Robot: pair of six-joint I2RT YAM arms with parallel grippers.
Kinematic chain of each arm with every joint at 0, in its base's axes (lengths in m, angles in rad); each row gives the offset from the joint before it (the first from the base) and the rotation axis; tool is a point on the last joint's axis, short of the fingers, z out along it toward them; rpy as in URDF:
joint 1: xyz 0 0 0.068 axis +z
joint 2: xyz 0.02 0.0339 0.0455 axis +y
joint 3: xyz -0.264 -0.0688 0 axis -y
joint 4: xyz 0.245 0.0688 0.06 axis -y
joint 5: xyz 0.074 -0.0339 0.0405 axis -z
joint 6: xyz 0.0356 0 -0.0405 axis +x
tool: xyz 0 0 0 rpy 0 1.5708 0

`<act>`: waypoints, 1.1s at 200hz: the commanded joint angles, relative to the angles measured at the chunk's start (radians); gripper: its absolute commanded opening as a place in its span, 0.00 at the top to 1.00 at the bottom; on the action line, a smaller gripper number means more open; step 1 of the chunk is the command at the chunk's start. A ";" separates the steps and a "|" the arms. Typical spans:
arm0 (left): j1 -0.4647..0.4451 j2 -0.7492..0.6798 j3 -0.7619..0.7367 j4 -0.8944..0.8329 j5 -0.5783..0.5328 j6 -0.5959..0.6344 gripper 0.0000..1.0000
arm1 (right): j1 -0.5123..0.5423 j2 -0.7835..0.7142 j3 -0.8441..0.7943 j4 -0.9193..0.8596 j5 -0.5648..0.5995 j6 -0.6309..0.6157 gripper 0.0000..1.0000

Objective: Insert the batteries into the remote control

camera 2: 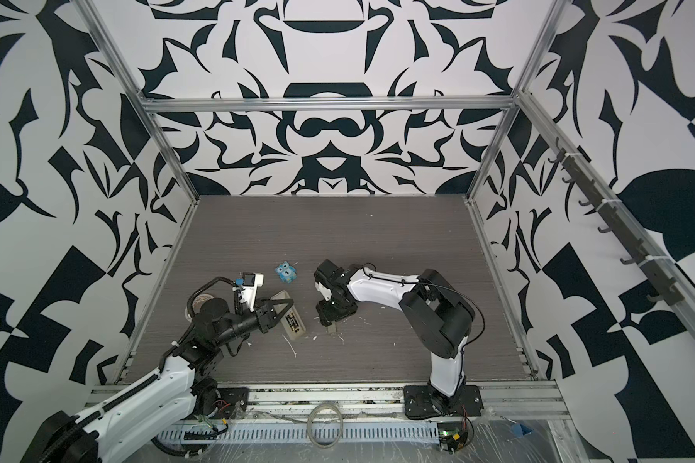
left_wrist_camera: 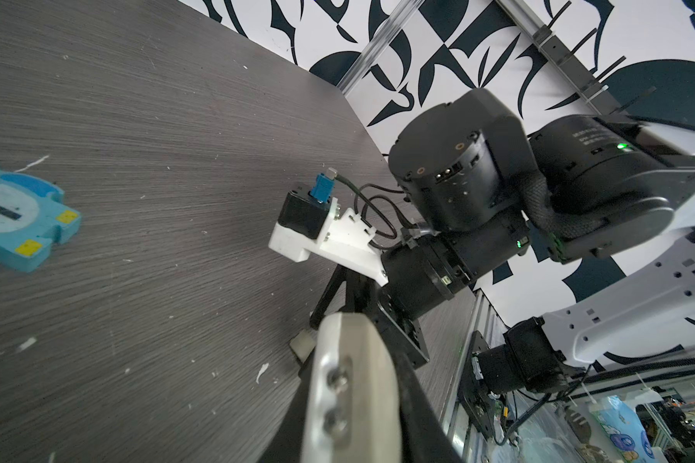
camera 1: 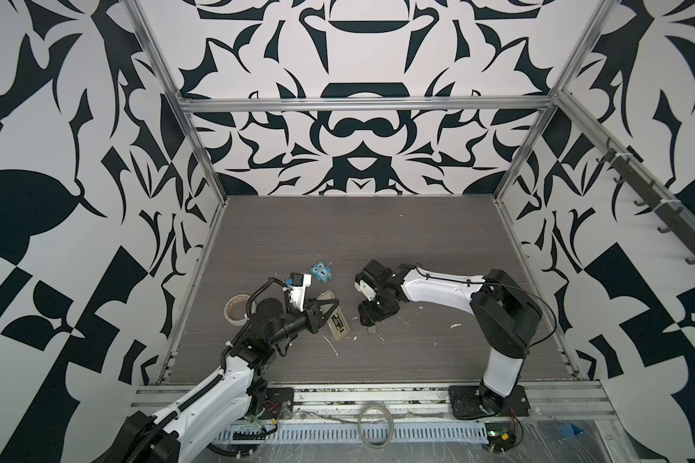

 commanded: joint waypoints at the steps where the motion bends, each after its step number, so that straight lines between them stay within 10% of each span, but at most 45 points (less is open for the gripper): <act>1: 0.000 0.001 -0.009 0.024 0.000 0.006 1.00 | 0.022 -0.060 -0.009 -0.020 0.043 0.024 0.39; 220: 0.001 -0.014 -0.009 0.013 0.000 0.004 1.00 | 0.105 -0.034 -0.057 -0.005 0.116 0.095 0.45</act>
